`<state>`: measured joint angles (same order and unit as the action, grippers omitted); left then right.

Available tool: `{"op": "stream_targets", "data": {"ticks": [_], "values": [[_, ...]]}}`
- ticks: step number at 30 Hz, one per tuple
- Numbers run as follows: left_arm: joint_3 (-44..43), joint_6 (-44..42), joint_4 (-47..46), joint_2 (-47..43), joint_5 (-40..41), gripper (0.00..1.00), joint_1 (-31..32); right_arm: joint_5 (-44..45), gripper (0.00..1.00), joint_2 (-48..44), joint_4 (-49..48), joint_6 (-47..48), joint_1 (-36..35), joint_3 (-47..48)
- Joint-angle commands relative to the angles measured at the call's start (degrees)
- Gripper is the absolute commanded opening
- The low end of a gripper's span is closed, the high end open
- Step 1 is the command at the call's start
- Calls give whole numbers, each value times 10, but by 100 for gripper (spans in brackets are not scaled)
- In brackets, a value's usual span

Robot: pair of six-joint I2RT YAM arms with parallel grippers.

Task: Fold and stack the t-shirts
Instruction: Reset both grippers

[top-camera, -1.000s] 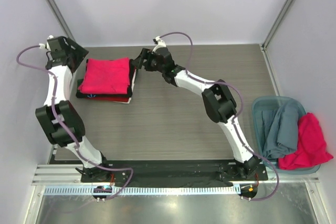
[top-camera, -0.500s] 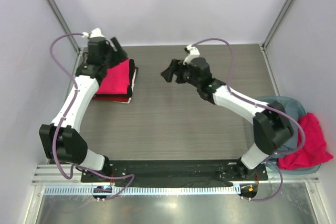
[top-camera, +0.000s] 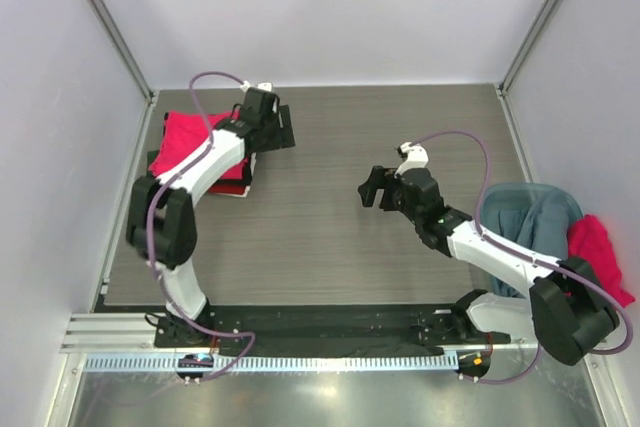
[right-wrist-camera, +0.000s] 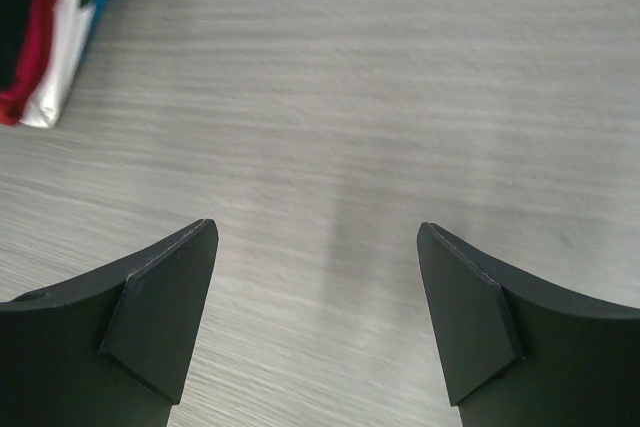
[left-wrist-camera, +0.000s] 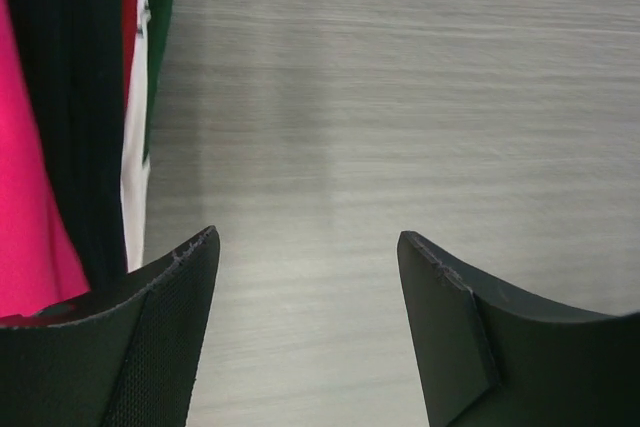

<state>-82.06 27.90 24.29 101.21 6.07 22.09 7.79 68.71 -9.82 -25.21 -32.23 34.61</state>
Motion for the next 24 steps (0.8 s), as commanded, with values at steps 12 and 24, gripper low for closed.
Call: {"op": "stream_targets", "data": {"ticks": [12, 24], "values": [[73, 20, -76, 12, 32, 74, 38, 75, 88, -86, -78, 3, -1, -107], [259, 15, -110, -116, 196, 80, 247, 115, 88, -141, -94, -5, 0, -148]]}}
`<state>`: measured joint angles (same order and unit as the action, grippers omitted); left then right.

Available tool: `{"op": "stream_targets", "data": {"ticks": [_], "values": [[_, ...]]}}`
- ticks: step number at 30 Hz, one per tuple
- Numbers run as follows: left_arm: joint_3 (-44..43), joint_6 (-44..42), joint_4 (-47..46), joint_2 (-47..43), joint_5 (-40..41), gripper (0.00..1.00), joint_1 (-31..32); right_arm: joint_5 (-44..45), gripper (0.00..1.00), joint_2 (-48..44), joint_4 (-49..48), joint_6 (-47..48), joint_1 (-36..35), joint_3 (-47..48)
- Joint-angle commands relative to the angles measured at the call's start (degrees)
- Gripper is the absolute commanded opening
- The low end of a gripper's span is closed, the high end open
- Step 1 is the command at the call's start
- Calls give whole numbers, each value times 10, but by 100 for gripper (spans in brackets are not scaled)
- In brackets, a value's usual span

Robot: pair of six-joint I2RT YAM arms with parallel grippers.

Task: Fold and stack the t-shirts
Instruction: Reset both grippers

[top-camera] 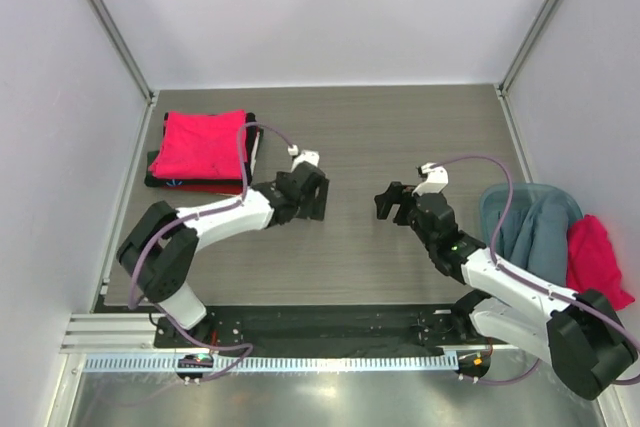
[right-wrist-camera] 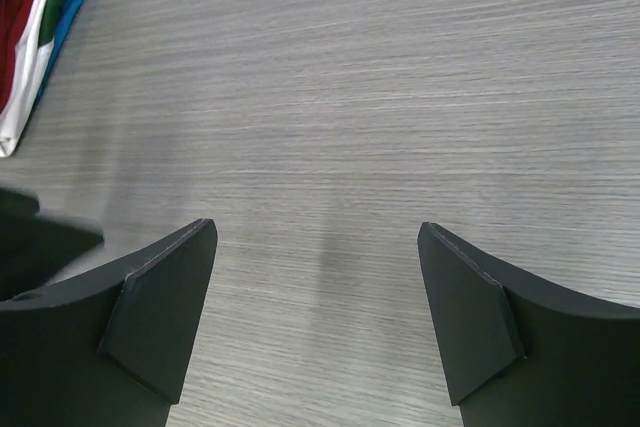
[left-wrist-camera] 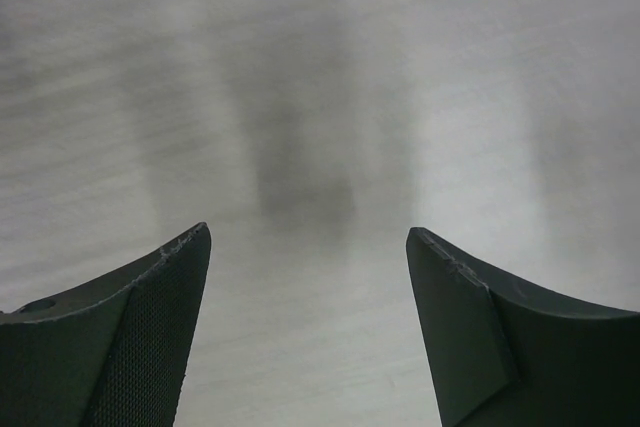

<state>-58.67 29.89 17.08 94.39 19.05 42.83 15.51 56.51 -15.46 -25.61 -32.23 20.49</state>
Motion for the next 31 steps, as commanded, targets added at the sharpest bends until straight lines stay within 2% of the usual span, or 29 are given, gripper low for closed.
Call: {"op": "stream_targets", "data": {"ticks": [1, 4, 6, 9, 13, 16, 19, 20, 21, 23, 28, 31], "values": [[33, -8, -40, -58, 50, 80, 45, 44, 88, -23, -35, -1, -1, -10], [65, -7, -46, -103, 11, 81, 49, 59, 88, -37, -40, -4, 0, -17], [107, -8, -83, -148, -6, 82, 50, 62, 88, -42, -51, -13, -1, -30], [163, -18, -137, -211, -20, 100, 50, 79, 89, -34, -45, -52, -1, -29], [241, -33, -206, -285, -3, 100, 50, 59, 89, -19, -21, -44, 0, -20], [334, -40, -338, -342, 13, 100, 50, 112, 90, -20, -49, -51, -1, -36], [356, -52, -390, -366, 7, 99, 50, 130, 92, -32, -58, -39, -1, -37], [363, -55, -404, -364, 14, 100, 50, 124, 96, -37, -55, -39, -1, -39], [363, -62, -406, -360, 12, 99, 50, 122, 100, -37, -54, -51, -1, -42], [354, -90, -394, -347, 6, 100, 50, 92, 100, -31, -59, -50, 0, -43], [320, -56, -318, -341, 95, 100, 50, 80, 100, -11, -57, -55, -1, -35], [355, -55, -346, -384, 92, 100, 49, 91, 100, 12, -34, -65, 0, -17]]}}
